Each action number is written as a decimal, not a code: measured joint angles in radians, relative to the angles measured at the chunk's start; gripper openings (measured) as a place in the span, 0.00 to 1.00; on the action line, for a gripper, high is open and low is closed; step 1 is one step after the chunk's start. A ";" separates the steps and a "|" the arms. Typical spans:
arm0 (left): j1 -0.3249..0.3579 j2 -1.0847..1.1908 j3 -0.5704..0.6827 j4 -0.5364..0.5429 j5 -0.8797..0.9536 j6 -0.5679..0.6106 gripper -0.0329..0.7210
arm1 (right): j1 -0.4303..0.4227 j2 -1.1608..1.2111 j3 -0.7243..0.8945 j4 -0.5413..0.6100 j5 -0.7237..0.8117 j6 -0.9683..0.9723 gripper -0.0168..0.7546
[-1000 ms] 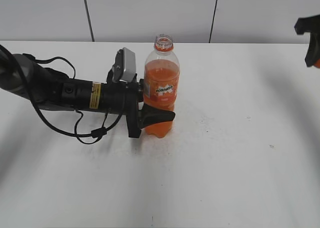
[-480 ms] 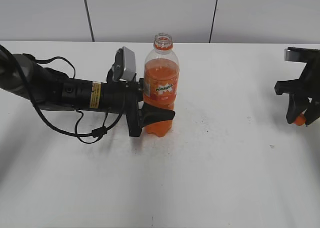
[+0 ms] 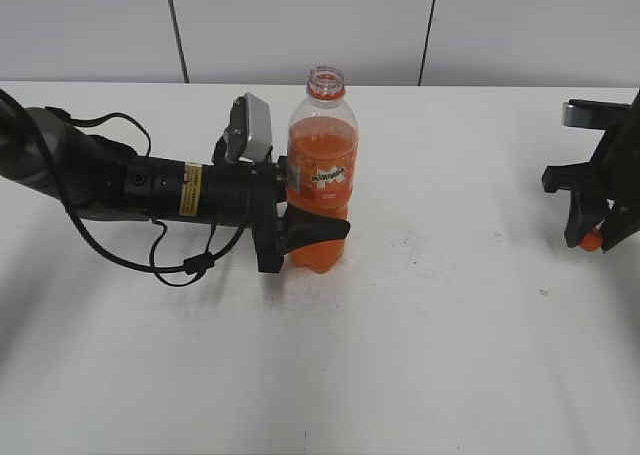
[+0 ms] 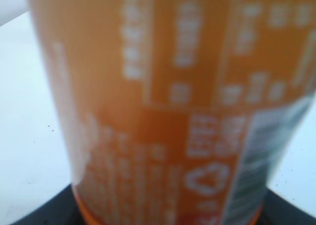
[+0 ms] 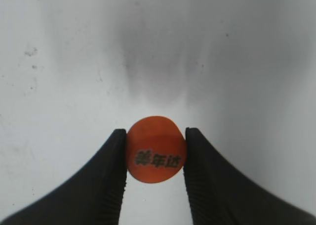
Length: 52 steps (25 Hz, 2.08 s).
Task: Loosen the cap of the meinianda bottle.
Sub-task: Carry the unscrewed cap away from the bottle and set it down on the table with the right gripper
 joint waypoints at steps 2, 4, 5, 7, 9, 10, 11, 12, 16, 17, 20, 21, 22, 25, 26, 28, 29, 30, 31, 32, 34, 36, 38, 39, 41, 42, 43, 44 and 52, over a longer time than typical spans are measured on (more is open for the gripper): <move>0.000 0.000 0.000 0.000 0.000 0.000 0.55 | 0.000 0.000 0.000 0.001 -0.005 0.000 0.37; 0.000 0.000 0.000 0.000 0.000 0.000 0.55 | 0.000 0.000 0.000 0.001 -0.012 0.000 0.37; 0.000 0.000 0.000 0.000 0.000 0.000 0.55 | -0.001 0.000 0.000 0.001 -0.015 0.000 0.37; 0.000 0.000 0.000 0.000 0.000 0.000 0.55 | -0.001 0.000 0.000 0.001 -0.021 0.000 0.37; 0.000 0.000 0.000 0.000 0.000 0.000 0.55 | -0.001 0.000 0.000 0.002 -0.026 0.000 0.37; 0.000 0.000 0.000 0.000 0.000 0.000 0.55 | -0.001 0.000 0.000 0.002 -0.027 0.000 0.37; 0.000 0.000 0.000 0.000 0.000 0.000 0.55 | -0.001 0.000 0.000 0.003 -0.027 0.000 0.37; 0.000 0.000 0.000 0.000 0.000 0.000 0.55 | -0.001 0.001 0.000 0.003 -0.027 0.000 0.37; 0.000 0.000 0.000 0.000 0.000 0.000 0.55 | -0.001 0.008 0.000 0.004 -0.025 0.000 0.37; 0.000 0.000 0.000 0.000 0.000 0.000 0.55 | -0.001 0.016 0.000 0.004 -0.022 0.000 0.37; 0.000 0.000 0.000 0.000 0.001 0.000 0.55 | -0.001 0.050 0.000 0.004 -0.020 0.007 0.37; 0.000 0.000 0.000 0.000 0.001 0.000 0.55 | -0.001 0.053 0.000 0.004 -0.020 0.009 0.37; 0.000 0.000 0.000 0.000 0.001 0.000 0.55 | -0.001 0.054 -0.001 0.004 -0.020 0.011 0.37; 0.000 0.000 0.000 -0.001 0.001 0.000 0.55 | -0.001 0.055 -0.008 0.004 -0.020 0.013 0.37; 0.000 0.000 0.000 -0.001 0.001 0.000 0.55 | -0.001 0.055 -0.009 0.004 -0.020 0.014 0.37; 0.000 0.000 0.000 -0.001 0.001 0.000 0.55 | -0.001 0.055 -0.009 0.004 -0.020 0.014 0.37; 0.000 0.000 0.000 -0.001 0.001 0.000 0.55 | -0.001 0.055 -0.009 0.004 -0.020 0.016 0.37; 0.000 0.000 0.000 -0.001 0.001 0.000 0.55 | -0.001 0.057 -0.009 0.004 -0.018 0.016 0.37; 0.000 0.000 0.000 -0.001 0.001 0.000 0.55 | -0.001 0.059 -0.009 0.003 -0.015 0.016 0.37; 0.000 0.000 0.000 -0.001 0.001 0.000 0.55 | -0.001 0.063 -0.009 0.003 -0.011 0.016 0.37; 0.000 0.000 0.000 -0.001 0.001 0.000 0.55 | -0.001 0.071 -0.009 0.004 -0.004 0.016 0.37; 0.000 0.000 0.000 -0.002 0.001 0.000 0.55 | -0.001 0.079 -0.009 0.004 -0.002 0.016 0.37; 0.000 0.000 0.000 -0.002 0.001 0.000 0.55 | -0.001 0.080 -0.011 0.004 0.000 0.016 0.38; 0.000 0.000 0.000 -0.002 0.001 0.000 0.55 | -0.001 0.080 -0.012 0.004 0.000 0.016 0.39; 0.000 0.000 0.000 -0.002 0.001 0.000 0.55 | -0.001 0.080 -0.015 0.004 0.003 0.016 0.45; 0.000 0.000 0.000 -0.002 0.001 0.000 0.55 | -0.001 0.080 -0.015 0.004 0.004 0.016 0.50; 0.000 0.000 0.000 -0.002 0.001 0.000 0.55 | -0.001 0.080 -0.016 0.004 0.004 0.017 0.55; 0.000 0.000 0.000 -0.002 0.001 0.000 0.55 | -0.001 0.080 -0.018 0.004 0.006 0.017 0.61; 0.000 0.000 0.000 -0.002 0.001 0.000 0.55 | -0.001 0.080 -0.063 0.006 0.051 0.017 0.76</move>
